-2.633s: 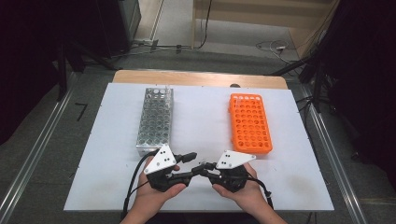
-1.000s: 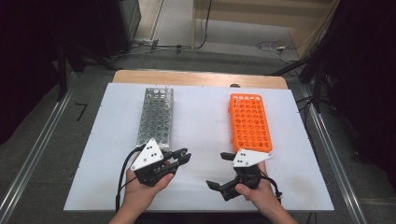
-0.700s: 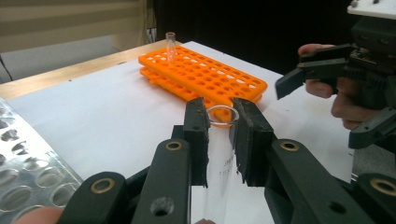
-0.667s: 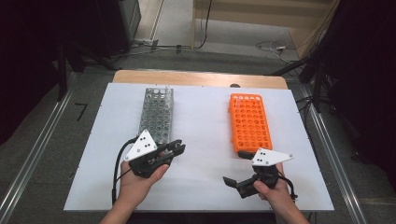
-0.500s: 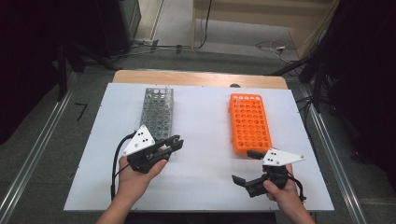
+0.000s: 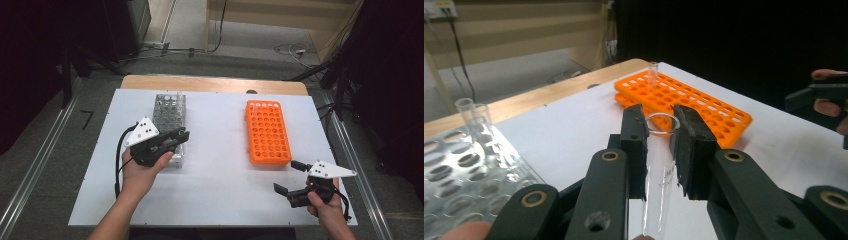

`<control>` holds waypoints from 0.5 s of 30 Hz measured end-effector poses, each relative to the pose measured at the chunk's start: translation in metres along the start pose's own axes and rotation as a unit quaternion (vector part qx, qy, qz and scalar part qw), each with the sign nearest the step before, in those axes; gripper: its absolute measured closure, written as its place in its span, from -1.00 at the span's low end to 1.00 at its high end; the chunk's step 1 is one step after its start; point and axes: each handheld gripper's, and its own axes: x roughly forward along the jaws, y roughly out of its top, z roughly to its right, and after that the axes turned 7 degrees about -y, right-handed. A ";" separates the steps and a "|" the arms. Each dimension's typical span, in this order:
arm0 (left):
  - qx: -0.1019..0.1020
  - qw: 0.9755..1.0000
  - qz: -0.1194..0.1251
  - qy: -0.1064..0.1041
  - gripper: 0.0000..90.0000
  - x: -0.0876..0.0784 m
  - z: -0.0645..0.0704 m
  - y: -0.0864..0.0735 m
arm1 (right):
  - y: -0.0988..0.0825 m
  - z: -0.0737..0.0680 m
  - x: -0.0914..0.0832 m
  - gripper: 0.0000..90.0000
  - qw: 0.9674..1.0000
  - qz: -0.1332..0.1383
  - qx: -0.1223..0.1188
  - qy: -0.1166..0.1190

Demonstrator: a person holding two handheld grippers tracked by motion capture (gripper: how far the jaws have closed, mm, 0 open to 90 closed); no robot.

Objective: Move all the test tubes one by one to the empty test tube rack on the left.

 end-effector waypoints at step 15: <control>-0.017 0.998 0.004 0.055 0.70 0.017 -0.051 0.014 | -0.007 0.014 -0.004 -1.00 1.000 0.005 0.019 -0.017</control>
